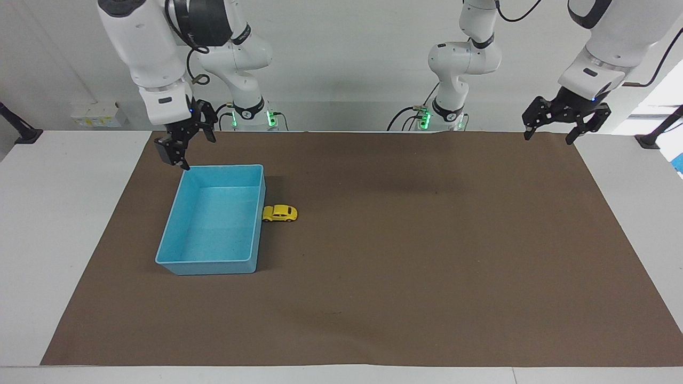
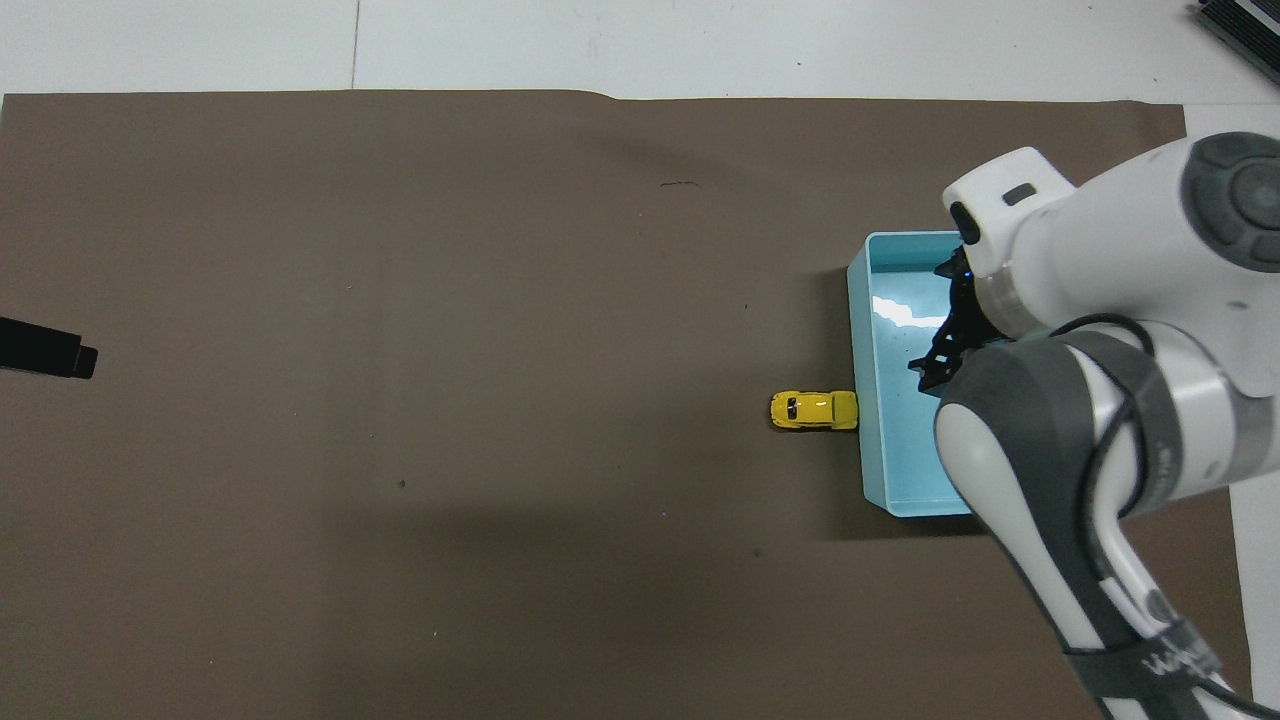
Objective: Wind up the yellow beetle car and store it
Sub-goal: 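Move the right gripper over the blue box toward the car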
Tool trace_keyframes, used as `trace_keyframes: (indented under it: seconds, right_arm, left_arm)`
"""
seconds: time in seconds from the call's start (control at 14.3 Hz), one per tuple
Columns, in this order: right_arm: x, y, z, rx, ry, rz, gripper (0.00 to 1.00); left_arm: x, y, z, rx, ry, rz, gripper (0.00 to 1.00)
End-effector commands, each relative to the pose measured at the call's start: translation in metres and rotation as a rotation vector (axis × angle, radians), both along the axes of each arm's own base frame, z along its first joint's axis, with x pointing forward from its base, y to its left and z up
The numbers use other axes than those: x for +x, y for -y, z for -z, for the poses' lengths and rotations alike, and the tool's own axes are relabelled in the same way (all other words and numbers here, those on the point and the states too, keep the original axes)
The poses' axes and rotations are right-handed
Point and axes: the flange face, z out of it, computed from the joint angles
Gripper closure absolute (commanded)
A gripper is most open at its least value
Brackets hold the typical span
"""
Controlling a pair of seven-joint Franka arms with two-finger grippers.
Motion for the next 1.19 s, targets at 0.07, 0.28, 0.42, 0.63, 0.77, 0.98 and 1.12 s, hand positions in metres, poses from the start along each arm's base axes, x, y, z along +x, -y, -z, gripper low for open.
trace_keyframes:
  seconds: [0.07,0.28,0.42,0.63,0.77,0.98,1.12]
  right_arm:
    - [-0.001,-0.012,0.042,0.008,-0.010,-0.032,0.00]
    - [-0.011,-0.026,0.080,0.006,-0.002,-0.086,0.00]
    - [-0.015,-0.032,0.109,0.013,0.029,-0.096,0.00]
    - [-0.021,-0.052,0.131,0.010,0.026,-0.116,0.00]
    - [-0.033,-0.053,0.145,0.008,0.011,-0.119,0.00]
    - [-0.055,-0.068,0.171,0.011,0.015,-0.138,0.00]
    - [-0.064,-0.067,0.187,0.011,0.019,-0.142,0.00]
  left_arm:
    - [-0.005,0.000,0.000,0.011,-0.010,-0.009,0.00]
    - [-0.005,-0.002,-0.001,0.011,-0.010,-0.011,0.00]
    - [-0.005,0.000,0.000,0.011,-0.010,-0.007,0.00]
    - [-0.005,-0.001,0.000,0.011,-0.011,-0.011,0.00]
    - [-0.005,-0.001,0.000,0.011,-0.011,-0.009,0.00]
    - [-0.005,0.000,0.000,0.011,-0.011,-0.007,0.00]
    - [-0.005,-0.001,0.000,0.011,-0.011,-0.011,0.00]
